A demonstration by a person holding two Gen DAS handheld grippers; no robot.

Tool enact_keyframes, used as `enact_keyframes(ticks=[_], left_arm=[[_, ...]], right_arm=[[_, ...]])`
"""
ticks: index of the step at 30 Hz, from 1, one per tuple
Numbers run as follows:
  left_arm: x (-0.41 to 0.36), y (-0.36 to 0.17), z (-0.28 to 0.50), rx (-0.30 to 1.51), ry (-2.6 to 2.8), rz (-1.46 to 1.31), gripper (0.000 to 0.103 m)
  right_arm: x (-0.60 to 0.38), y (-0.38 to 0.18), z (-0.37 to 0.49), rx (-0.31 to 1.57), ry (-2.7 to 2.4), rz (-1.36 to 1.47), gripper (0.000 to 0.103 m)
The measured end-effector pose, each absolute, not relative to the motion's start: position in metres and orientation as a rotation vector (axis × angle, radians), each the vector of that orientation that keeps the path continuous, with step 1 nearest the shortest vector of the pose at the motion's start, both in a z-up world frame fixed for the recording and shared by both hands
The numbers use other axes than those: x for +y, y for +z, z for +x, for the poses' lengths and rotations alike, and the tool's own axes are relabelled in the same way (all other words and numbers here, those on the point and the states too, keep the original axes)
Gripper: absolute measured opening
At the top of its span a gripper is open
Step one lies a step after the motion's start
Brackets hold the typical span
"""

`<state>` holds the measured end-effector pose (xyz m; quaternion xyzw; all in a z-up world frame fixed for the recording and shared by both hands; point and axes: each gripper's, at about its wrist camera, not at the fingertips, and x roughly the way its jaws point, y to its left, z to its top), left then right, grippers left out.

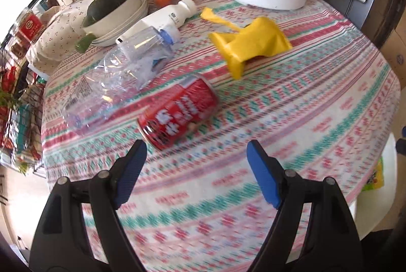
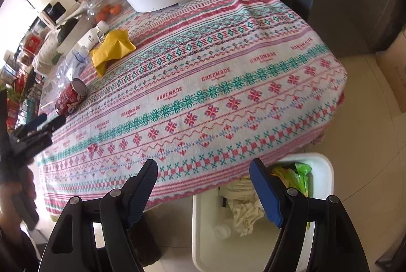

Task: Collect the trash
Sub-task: 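Move both grippers toward the red can and yellow wrapper, then grasp the red milk can with the left gripper while the right grasps the yellow wrapper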

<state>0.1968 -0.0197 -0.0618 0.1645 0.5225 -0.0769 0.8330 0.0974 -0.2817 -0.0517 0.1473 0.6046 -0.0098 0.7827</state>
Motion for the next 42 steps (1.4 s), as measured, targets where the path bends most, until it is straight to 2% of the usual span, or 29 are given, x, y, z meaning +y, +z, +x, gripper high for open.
enact_keyframes(ticks=[6,16,23,30,33,42], left_arm=[[-0.012,-0.077,0.225,1.096,-0.261,0.45,0.081],[-0.011,-0.094,0.261,1.146,-0.383,0.568,0.081],[0.006,-0.099,0.274,1.141,-0.451,0.386,0.08],[0.023,-0.095,0.279,1.055,-0.484,0.202,0.079],[0.035,-0.091,0.28,1.03,-0.478,0.125,0.068],[0.056,-0.095,0.268,1.042,-0.41,-0.06,0.063]], right_arm=[[-0.276,-0.06,0.115,1.303,-0.024,0.229,0.076],[-0.266,-0.065,0.165,1.294,0.015,0.286,0.078],[-0.247,-0.073,0.223,1.264,0.029,0.318,0.078],[-0.218,-0.075,0.275,1.178,0.116,0.397,0.078],[-0.206,-0.079,0.294,1.139,0.169,0.425,0.079],[-0.187,-0.116,0.326,1.145,0.238,0.577,0.081]])
